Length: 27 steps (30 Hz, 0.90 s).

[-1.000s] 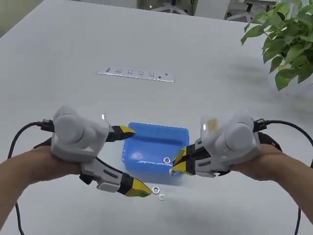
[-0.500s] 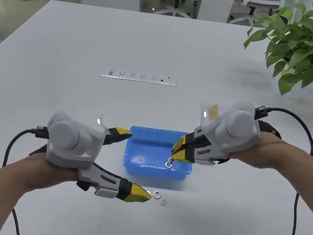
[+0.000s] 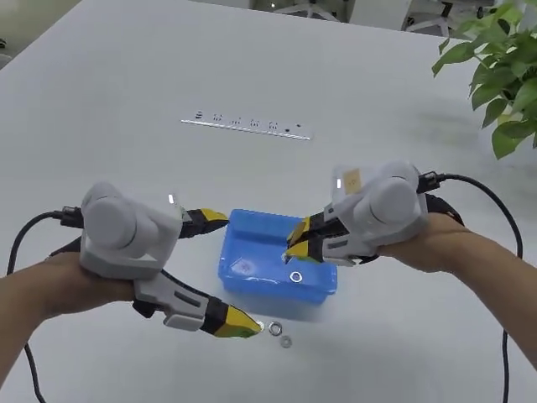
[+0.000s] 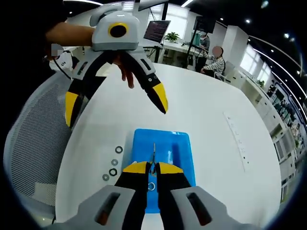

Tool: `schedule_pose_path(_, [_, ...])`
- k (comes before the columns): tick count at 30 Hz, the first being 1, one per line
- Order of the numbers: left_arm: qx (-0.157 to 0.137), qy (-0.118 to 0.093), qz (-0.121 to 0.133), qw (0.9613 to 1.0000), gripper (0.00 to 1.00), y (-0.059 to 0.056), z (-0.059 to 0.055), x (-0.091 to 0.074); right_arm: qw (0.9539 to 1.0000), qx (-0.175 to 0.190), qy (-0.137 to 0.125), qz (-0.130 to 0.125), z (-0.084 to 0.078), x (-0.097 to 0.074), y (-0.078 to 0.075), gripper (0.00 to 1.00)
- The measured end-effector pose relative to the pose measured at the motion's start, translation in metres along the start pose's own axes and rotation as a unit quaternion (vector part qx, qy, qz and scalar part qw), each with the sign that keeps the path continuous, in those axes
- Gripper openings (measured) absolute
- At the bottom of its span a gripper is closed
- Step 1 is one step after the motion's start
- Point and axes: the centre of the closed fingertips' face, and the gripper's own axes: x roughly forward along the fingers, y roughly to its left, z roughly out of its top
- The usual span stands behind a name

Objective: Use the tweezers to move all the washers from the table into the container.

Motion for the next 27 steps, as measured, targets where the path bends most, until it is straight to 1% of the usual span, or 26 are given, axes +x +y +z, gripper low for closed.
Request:
schedule_pose_path(11, [0.008, 0.000, 0.002, 1.0000, 0.94, 0.011, 0.002, 0.001, 0.9999, 0.007, 0.005, 0.009, -0.011, 0.021, -0.004, 0.06])
schedule_pose_path(14, [0.012, -0.002, -0.004, 0.9999, 0.89, 0.012, 0.003, 0.003, 0.9999, 0.008, 0.007, 0.009, -0.014, 0.026, -0.005, 0.06])
schedule_pose_path(17, [0.015, -0.001, -0.004, 0.9999, 0.87, 0.015, 0.002, 0.006, 0.9998, 0.013, 0.008, 0.009, -0.017, 0.031, -0.007, 0.06])
schedule_pose_path(21, [0.021, 0.002, -0.008, 0.9998, 0.79, 0.020, 0.002, 0.009, 0.9998, 0.012, 0.015, 0.011, -0.022, 0.036, -0.009, 0.06])
schedule_pose_path(23, [0.031, 0.001, -0.010, 0.9995, 0.75, 0.022, 0.003, 0.010, 0.9997, 0.015, 0.015, 0.013, -0.024, 0.038, -0.010, 0.06])
schedule_pose_path(24, [0.037, 0.003, -0.010, 0.9992, 0.73, 0.024, 0.003, 0.012, 0.9997, 0.015, 0.016, 0.014, -0.025, 0.040, -0.010, 0.06])
schedule_pose_path(27, [0.045, 0.008, -0.013, 0.9989, 0.68, 0.027, 0.004, 0.015, 0.9996, 0.013, 0.019, 0.018, -0.026, 0.042, -0.009, 0.06])
